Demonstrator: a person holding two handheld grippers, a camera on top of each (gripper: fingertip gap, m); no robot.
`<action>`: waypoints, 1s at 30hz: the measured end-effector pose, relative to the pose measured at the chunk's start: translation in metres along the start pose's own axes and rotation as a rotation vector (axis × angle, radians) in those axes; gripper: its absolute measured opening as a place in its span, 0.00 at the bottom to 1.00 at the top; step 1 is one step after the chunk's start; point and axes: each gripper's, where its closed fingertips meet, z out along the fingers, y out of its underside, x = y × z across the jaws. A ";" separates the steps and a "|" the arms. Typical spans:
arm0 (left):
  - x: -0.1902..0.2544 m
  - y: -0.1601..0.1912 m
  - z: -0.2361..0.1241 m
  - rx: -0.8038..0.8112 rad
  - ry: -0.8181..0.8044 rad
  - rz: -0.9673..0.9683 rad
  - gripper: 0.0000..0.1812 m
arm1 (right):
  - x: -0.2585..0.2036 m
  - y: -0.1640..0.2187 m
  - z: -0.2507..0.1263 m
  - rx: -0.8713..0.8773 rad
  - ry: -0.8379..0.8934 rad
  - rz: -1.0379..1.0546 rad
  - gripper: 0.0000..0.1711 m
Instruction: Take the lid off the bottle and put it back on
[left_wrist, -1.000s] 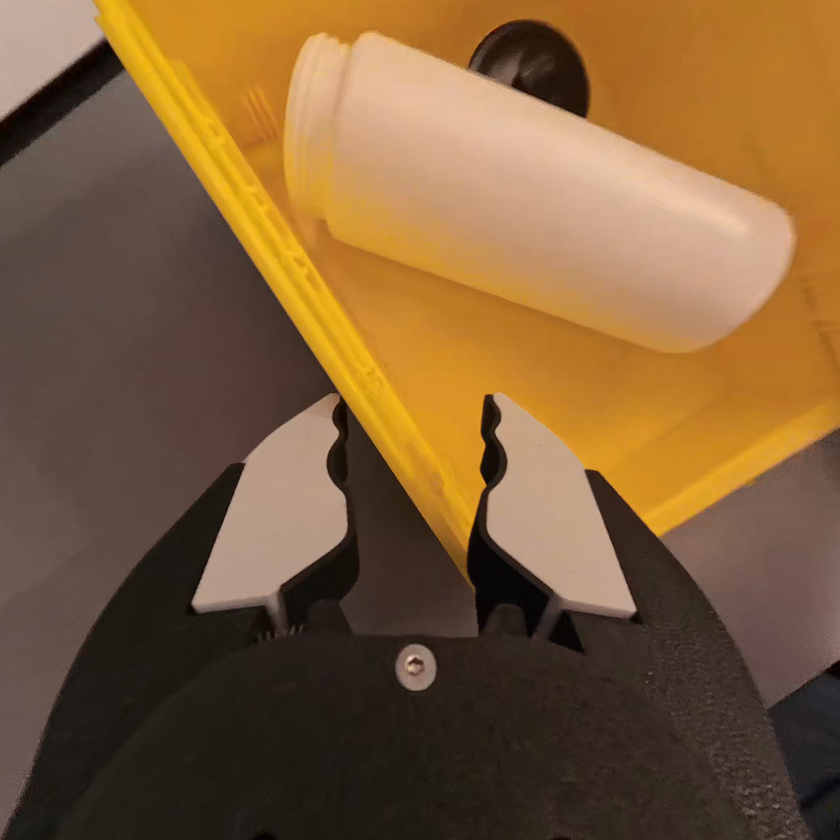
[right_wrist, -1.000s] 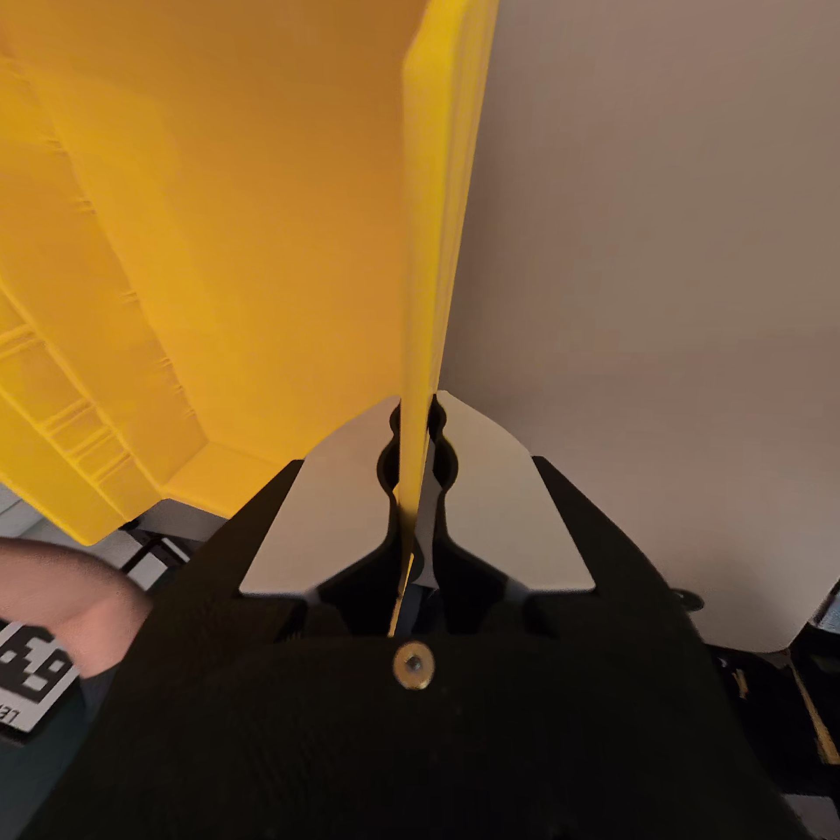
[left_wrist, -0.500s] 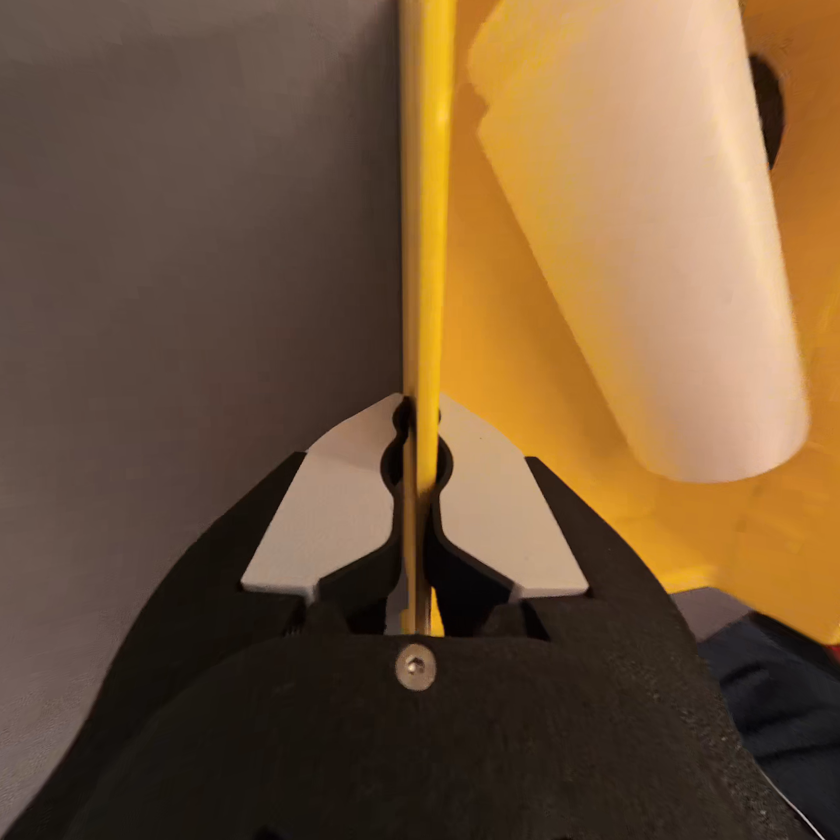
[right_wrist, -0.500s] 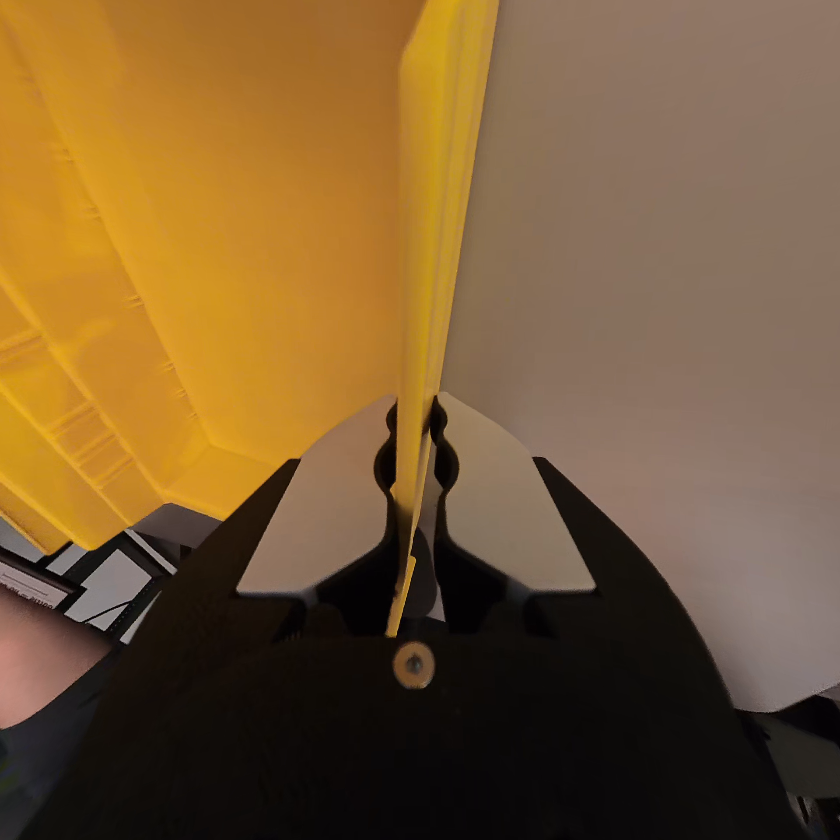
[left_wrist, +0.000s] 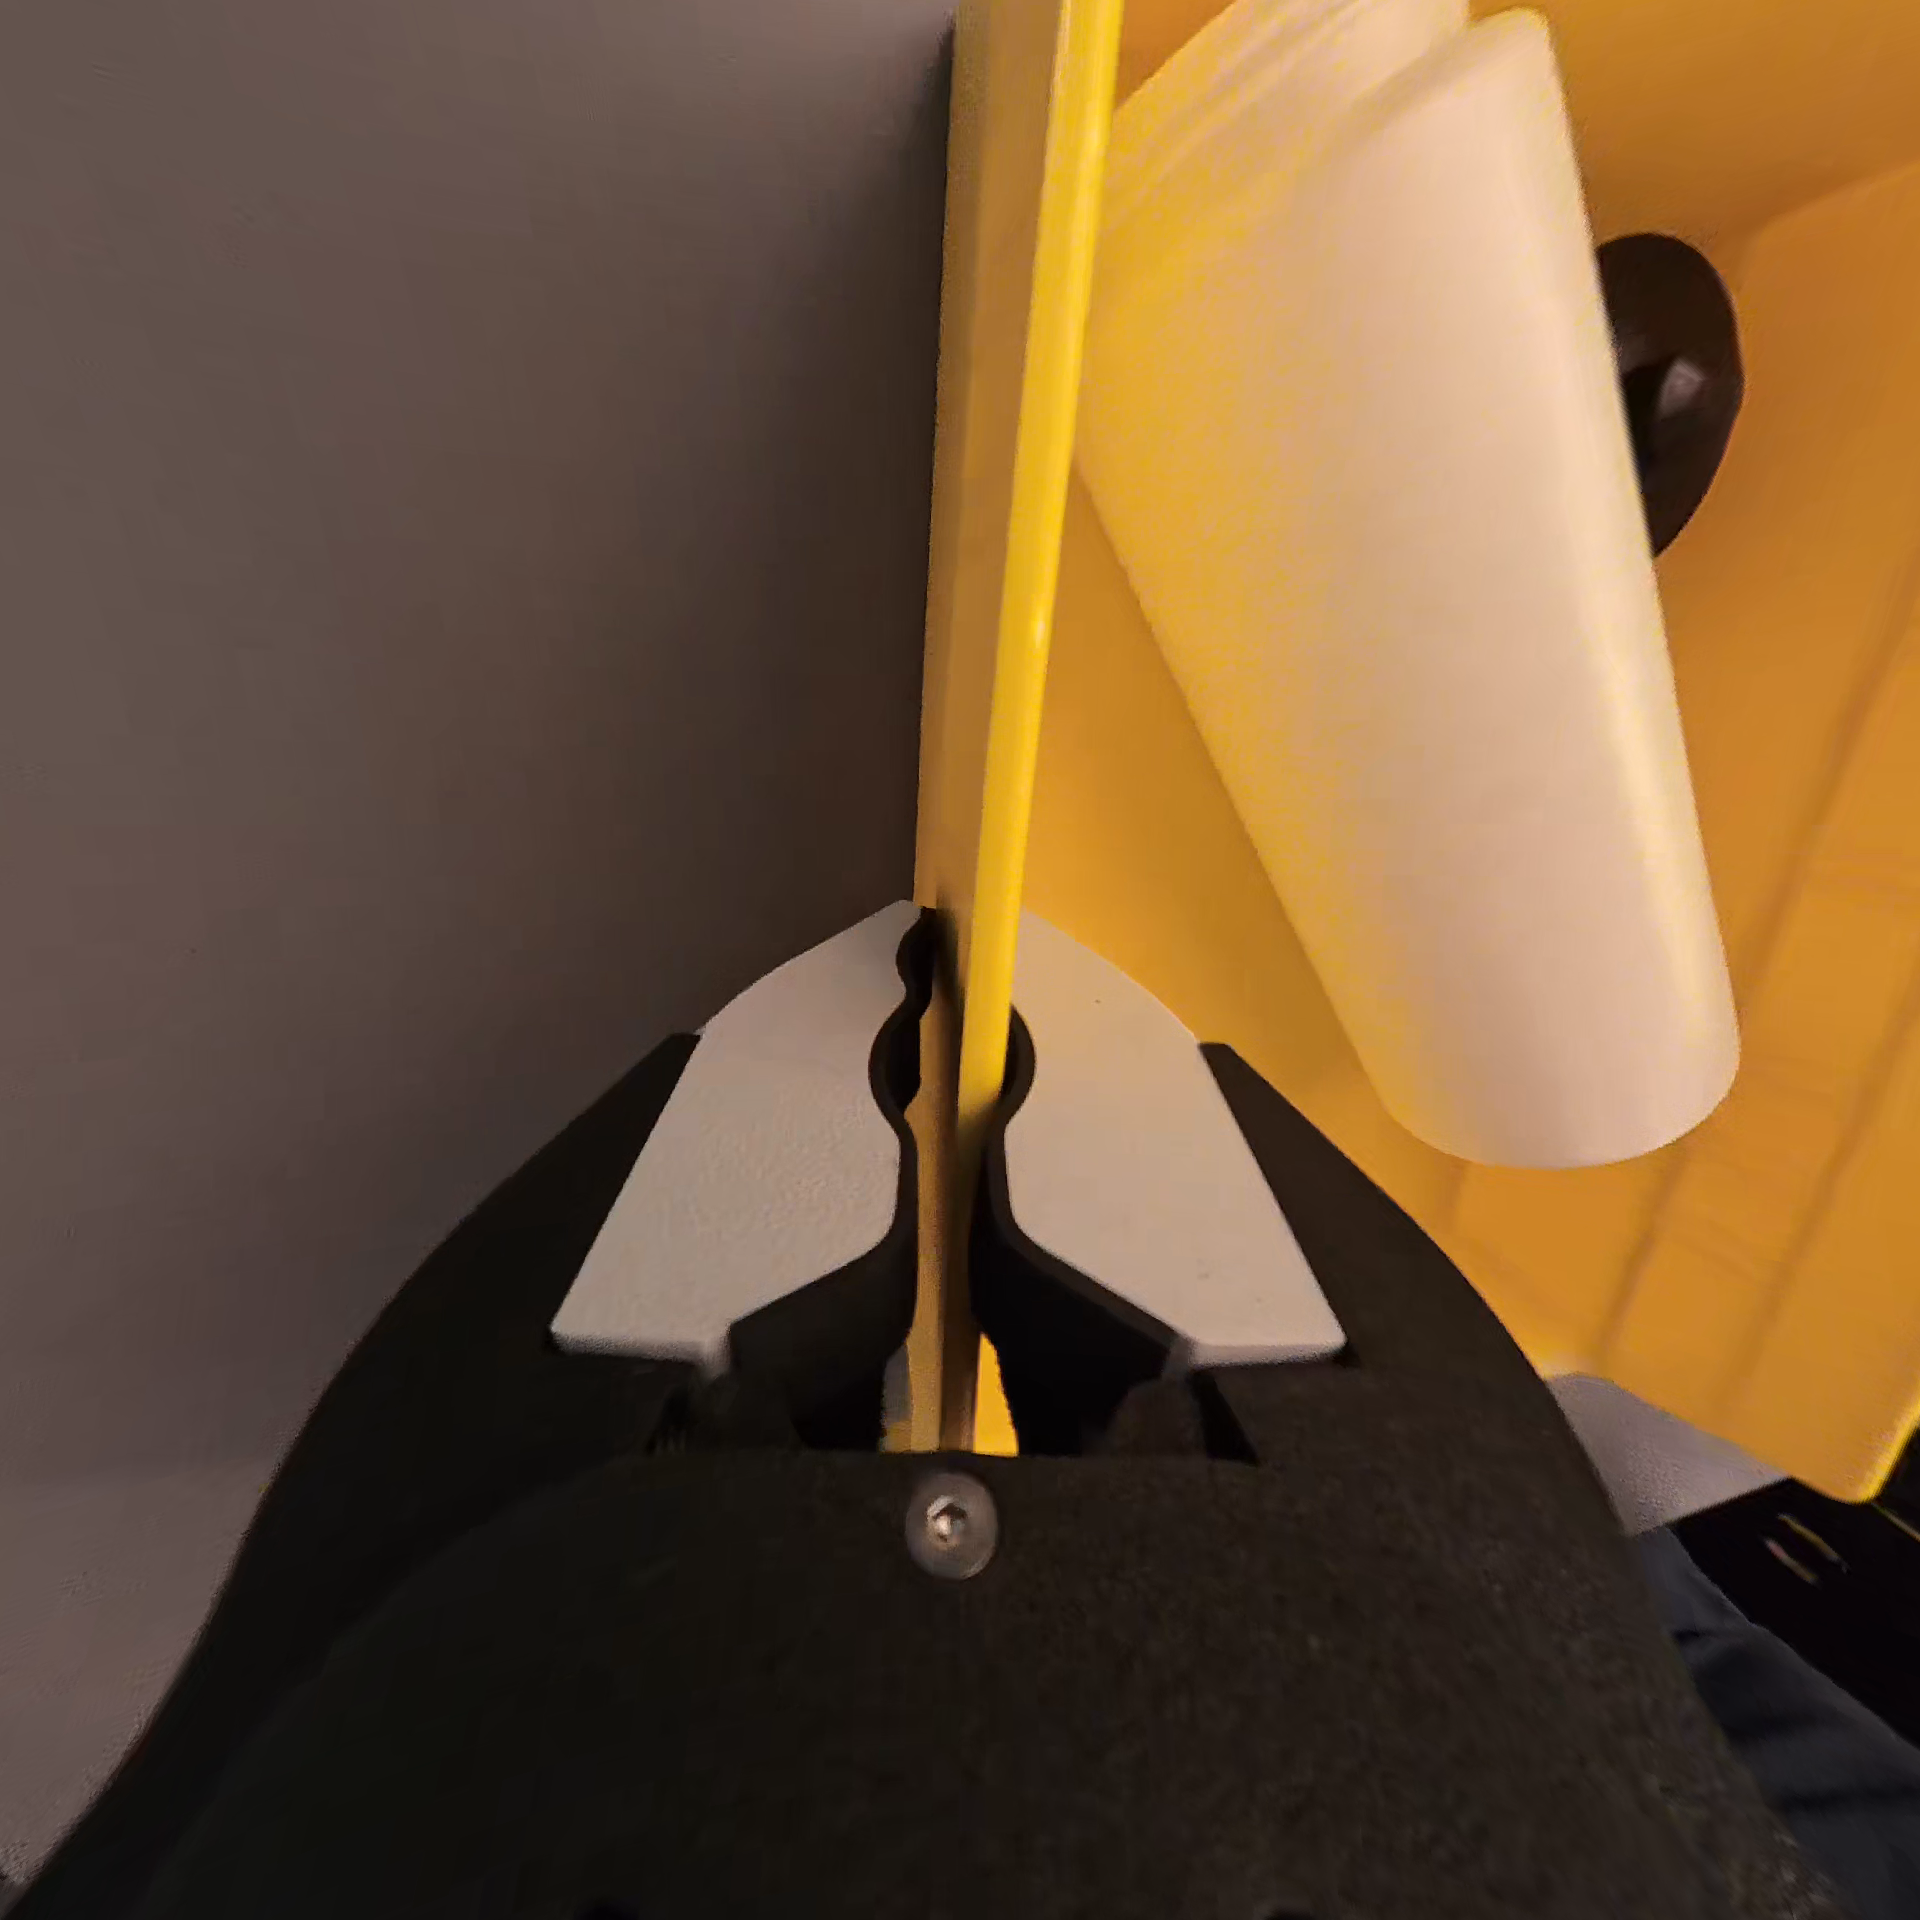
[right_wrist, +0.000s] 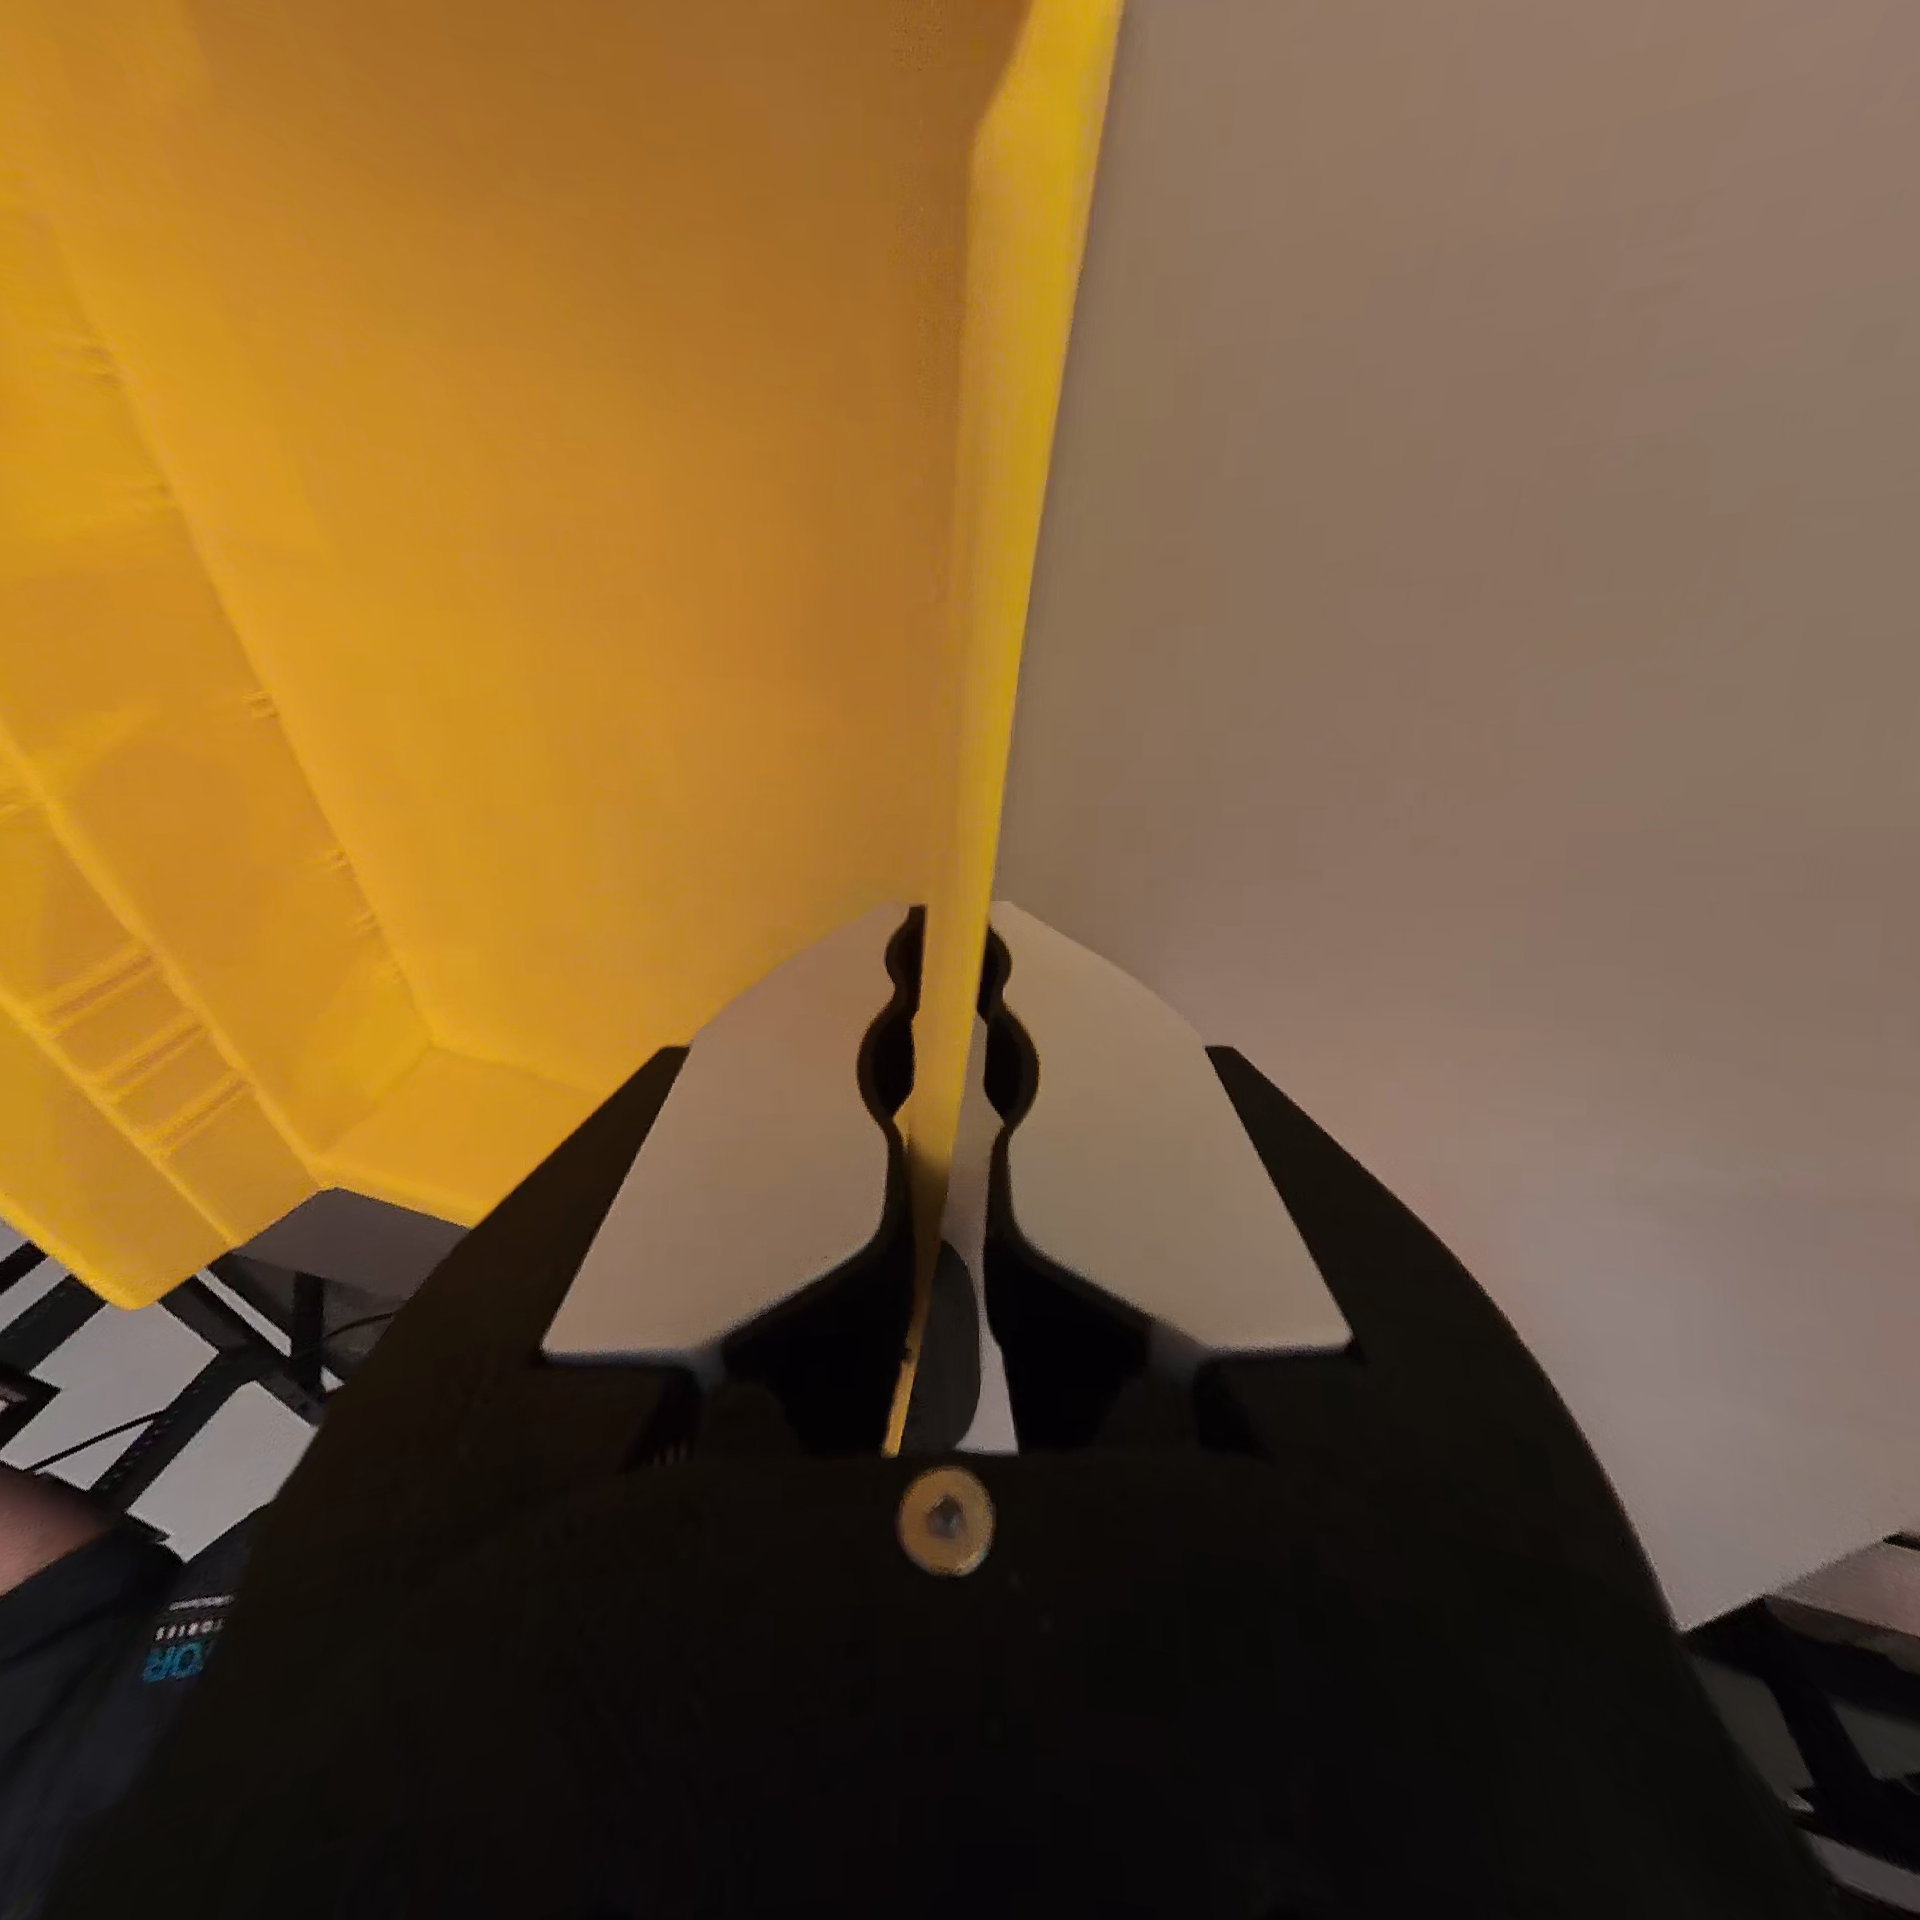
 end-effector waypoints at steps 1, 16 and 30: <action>-0.009 0.001 -0.003 0.006 -0.007 -0.005 0.02 | -0.001 0.000 0.000 -0.003 0.004 -0.008 0.05; -0.056 0.012 -0.018 0.028 -0.022 -0.132 0.02 | 0.004 0.000 0.000 0.000 0.038 -0.102 0.04; -0.060 0.014 -0.020 0.049 -0.036 -0.111 0.02 | 0.011 0.001 -0.002 0.009 0.066 -0.136 0.04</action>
